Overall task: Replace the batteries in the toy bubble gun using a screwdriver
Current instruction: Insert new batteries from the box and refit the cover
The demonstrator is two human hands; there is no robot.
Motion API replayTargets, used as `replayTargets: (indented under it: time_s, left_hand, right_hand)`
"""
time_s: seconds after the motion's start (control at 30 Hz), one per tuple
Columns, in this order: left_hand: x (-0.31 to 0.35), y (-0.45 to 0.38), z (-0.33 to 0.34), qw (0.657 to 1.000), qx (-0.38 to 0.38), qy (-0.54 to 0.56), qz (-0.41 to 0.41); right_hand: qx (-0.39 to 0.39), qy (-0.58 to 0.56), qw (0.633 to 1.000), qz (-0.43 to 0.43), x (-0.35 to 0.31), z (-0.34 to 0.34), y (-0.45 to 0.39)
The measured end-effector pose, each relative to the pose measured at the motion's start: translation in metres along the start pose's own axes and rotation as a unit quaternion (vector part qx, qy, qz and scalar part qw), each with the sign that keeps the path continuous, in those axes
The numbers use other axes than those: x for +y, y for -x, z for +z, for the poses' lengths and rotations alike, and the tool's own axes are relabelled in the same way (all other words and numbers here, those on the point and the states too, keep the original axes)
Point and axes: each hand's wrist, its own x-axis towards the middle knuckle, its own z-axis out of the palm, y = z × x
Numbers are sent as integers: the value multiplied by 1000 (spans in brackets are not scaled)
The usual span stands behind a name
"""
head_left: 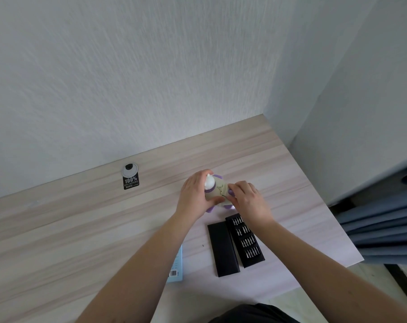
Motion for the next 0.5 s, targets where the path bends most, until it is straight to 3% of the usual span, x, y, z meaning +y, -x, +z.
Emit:
replayTargets:
  time_s: [0.23, 0.5]
  left_hand:
    - [-1, 1, -1, 1000, 0, 20, 11]
    - [3, 0, 10, 992, 19, 112, -61]
  right_hand:
    - [-4, -39, 998, 49, -2, 0, -2]
    - [-1, -51, 997, 53, -5, 1, 0]
